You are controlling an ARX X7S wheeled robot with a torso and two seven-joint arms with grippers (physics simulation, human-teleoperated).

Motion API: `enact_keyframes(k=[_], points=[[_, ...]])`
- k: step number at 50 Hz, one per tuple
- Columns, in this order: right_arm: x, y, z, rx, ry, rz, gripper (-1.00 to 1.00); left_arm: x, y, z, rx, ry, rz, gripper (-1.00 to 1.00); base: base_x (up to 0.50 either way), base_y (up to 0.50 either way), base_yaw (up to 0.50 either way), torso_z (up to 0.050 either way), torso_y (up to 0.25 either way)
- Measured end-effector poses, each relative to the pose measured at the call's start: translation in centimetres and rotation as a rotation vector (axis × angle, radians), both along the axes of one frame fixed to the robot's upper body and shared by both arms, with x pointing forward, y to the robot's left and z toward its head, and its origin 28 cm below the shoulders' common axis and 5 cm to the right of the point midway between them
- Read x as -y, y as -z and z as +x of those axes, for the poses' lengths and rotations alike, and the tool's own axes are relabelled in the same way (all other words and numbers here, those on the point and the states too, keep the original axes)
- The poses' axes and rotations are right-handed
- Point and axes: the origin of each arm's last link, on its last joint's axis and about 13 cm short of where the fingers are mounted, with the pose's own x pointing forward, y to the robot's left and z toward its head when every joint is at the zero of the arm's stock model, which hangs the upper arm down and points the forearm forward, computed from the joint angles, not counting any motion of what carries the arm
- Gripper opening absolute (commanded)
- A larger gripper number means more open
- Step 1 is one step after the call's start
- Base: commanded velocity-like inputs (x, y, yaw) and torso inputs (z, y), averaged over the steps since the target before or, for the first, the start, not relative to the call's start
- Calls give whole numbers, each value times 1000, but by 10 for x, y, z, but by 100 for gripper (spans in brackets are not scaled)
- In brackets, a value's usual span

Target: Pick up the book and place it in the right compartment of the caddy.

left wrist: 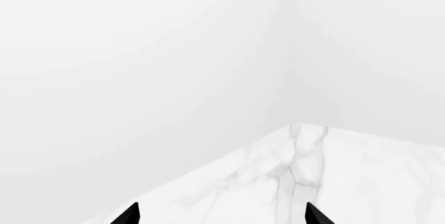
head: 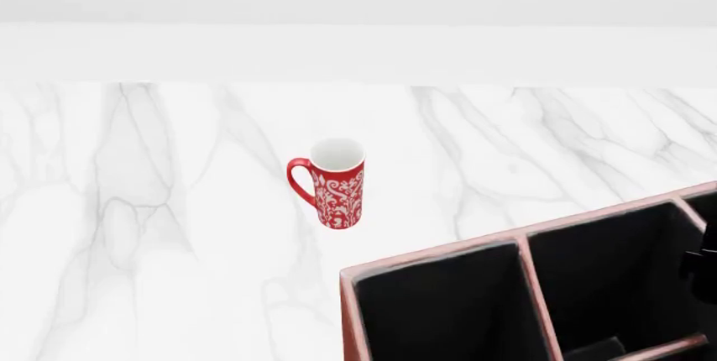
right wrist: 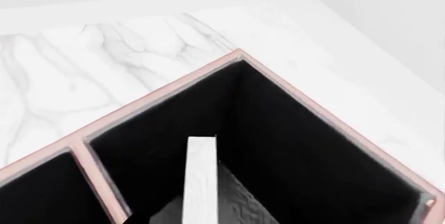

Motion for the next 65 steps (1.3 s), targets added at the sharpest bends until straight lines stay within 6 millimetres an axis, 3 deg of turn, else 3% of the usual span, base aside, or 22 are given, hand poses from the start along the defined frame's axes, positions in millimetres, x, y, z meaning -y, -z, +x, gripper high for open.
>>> enact_keyframes(k=[11, 23, 34, 48, 56, 65], points=[[-3, -12, 1, 64, -9, 1, 100, 2, -4, 7, -5, 43, -6, 100, 0, 0, 0, 0, 0], [-16, -49, 6, 220, -33, -27, 100, 8, -19, 41, -6, 185, -39, 100, 0, 0, 0, 0, 0], [-38, -55, 26, 300, -102, -36, 100, 24, -34, 103, 10, 463, -122, 100, 0, 0, 0, 0, 0], [-88, -50, 57, 351, -247, -34, 100, 64, -65, 197, -26, 809, -135, 100, 0, 0, 0, 0, 0], [-111, -50, 66, 366, -313, -29, 100, 84, -82, 228, -42, 916, -98, 100, 0, 0, 0, 0, 0], [-130, -53, 69, 386, -377, -29, 100, 100, -97, 248, -45, 976, -58, 100, 0, 0, 0, 0, 0]])
